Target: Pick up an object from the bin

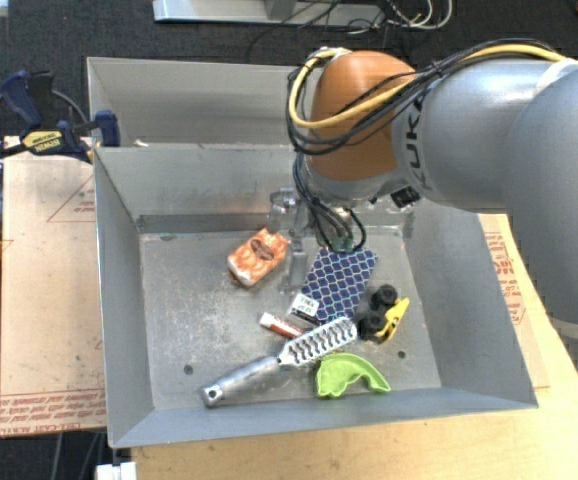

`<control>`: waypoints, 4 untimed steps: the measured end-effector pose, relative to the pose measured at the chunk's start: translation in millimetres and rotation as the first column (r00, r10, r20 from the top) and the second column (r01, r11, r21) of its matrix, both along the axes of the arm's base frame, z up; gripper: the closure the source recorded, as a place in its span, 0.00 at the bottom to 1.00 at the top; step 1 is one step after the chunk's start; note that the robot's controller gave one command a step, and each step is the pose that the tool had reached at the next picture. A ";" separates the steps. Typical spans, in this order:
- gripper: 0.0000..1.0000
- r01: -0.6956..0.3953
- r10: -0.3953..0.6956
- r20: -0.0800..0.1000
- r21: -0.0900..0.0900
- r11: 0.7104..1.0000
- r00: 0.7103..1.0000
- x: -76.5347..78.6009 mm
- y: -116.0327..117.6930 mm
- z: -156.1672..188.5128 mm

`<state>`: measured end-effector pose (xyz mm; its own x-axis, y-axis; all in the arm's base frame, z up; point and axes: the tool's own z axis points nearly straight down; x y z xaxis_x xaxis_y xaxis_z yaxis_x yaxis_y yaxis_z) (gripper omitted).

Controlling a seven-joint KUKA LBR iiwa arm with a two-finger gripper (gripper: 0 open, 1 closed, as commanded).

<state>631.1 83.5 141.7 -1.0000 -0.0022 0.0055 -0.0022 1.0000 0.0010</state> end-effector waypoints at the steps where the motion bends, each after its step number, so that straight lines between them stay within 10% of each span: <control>1: 0.00 0.003 -0.003 0.007 0.000 1.000 1.000 1.5 -0.6 5.1; 2: 0.00 -0.187 0.187 0.002 0.003 0.982 0.982 11.3 11.1 -73.2; 4: 0.00 -0.174 0.174 0.010 0.002 0.985 0.985 13.6 9.3 -71.4</control>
Offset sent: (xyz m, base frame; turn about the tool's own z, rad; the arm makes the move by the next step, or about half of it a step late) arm 0.0113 0.0099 -0.0717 -0.1903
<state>644.7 92.8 70.2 -0.9843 -0.1763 -0.0040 -0.1763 0.9843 0.0035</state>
